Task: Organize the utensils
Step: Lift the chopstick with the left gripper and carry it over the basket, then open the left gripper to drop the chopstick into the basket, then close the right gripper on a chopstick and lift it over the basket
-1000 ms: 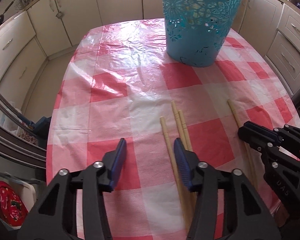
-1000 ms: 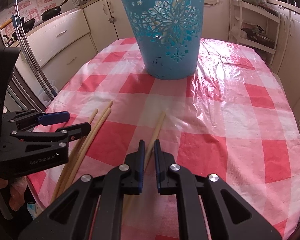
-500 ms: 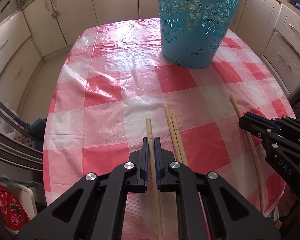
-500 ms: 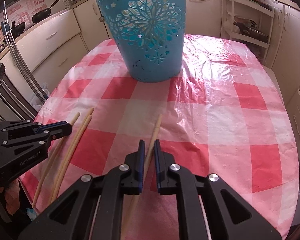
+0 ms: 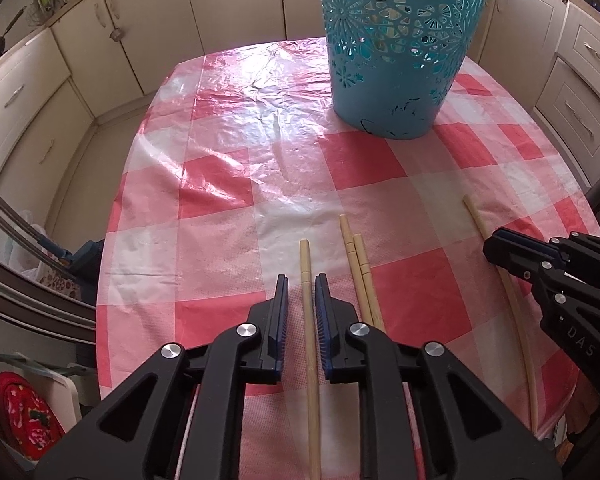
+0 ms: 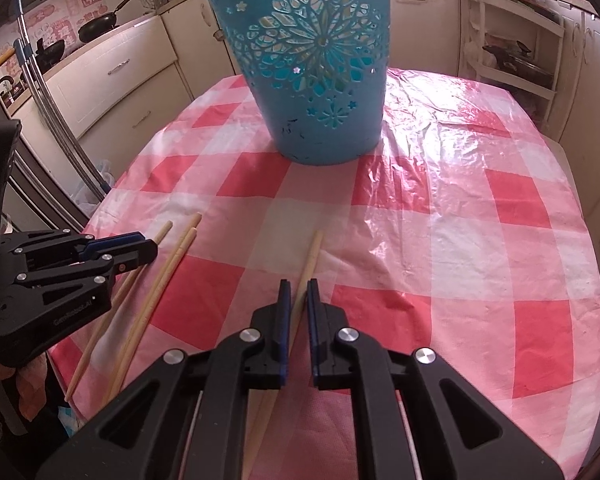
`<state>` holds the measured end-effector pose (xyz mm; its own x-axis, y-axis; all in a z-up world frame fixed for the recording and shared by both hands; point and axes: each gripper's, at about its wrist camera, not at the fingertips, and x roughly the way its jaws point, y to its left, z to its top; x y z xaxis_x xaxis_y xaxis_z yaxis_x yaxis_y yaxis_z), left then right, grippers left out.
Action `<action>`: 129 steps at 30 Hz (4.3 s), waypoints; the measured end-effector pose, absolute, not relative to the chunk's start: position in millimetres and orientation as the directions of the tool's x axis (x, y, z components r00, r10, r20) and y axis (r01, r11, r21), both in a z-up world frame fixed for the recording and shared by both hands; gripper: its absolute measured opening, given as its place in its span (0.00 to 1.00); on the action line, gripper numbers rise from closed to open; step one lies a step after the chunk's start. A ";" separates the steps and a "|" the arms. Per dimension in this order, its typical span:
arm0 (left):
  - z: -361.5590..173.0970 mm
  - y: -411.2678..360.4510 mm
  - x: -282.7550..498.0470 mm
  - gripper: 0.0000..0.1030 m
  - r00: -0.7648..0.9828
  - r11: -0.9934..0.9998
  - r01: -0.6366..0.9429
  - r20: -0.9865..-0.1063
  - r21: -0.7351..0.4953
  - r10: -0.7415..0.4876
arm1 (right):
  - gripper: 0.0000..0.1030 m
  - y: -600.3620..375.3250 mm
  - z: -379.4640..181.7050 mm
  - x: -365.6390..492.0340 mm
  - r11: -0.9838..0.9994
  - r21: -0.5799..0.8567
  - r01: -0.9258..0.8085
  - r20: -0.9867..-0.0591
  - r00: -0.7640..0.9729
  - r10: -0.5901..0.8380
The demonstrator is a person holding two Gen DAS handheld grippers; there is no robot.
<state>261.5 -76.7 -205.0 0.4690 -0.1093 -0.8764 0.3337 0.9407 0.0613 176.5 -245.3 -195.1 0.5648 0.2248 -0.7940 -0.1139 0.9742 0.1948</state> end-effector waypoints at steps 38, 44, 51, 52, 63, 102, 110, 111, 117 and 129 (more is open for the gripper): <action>-0.5 -95.4 263.8 0.05 0.717 0.805 0.522 -0.367 -0.282 -0.593 | 0.07 -239.5 -196.2 175.8 0.978 0.153 -0.138 -0.777 0.596 0.206; 30.4 -112.2 308.7 0.05 0.819 0.843 0.442 -0.245 -0.307 -0.518 | 0.07 -239.8 -196.2 176.0 0.979 0.150 -0.139 -0.776 0.596 0.204; 21.7 -129.2 362.5 0.05 0.884 0.870 0.342 -0.194 -0.354 -0.426 | 0.07 -246.8 -197.2 177.5 0.969 0.206 -0.134 -0.770 0.589 0.245; 18.4 -132.0 370.3 0.05 0.888 0.873 0.330 -0.196 -0.358 -0.416 | 0.07 -247.6 -197.1 177.6 0.967 0.215 -0.134 -0.769 0.587 0.252; -23.8 -146.7 391.7 0.05 0.903 0.898 0.278 -0.226 -0.342 -0.366 | 0.07 -253.6 -198.0 180.1 0.952 0.278 -0.131 -0.760 0.576 0.301; -91.9 10.8 314.3 0.66 0.792 0.932 0.036 -0.559 -0.362 -0.247 | 0.06 -252.7 -183.3 165.4 0.966 0.237 -0.105 -0.764 0.594 0.252; -94.0 0.8 315.7 0.66 0.781 0.938 0.052 -0.571 -0.342 -0.251 | 0.06 -275.8 -108.2 152.7 0.918 0.372 -0.140 -0.592 0.726 0.351; -94.4 -0.3 315.8 0.66 0.780 0.939 0.053 -0.573 -0.341 -0.252 | 0.06 -277.7 -98.0 153.0 0.912 0.383 -0.149 -0.571 0.738 0.360; -94.4 -4.9 316.2 0.66 0.779 0.938 0.048 -0.575 -0.344 -0.251 | 0.06 -276.5 -39.0 168.6 0.899 0.374 -0.226 -0.460 0.797 0.392; -93.8 0.8 317.8 0.66 0.776 0.929 0.037 -0.575 -0.368 -0.259 | 0.05 -277.9 0.9 184.4 0.903 0.343 -0.260 -0.401 0.828 0.391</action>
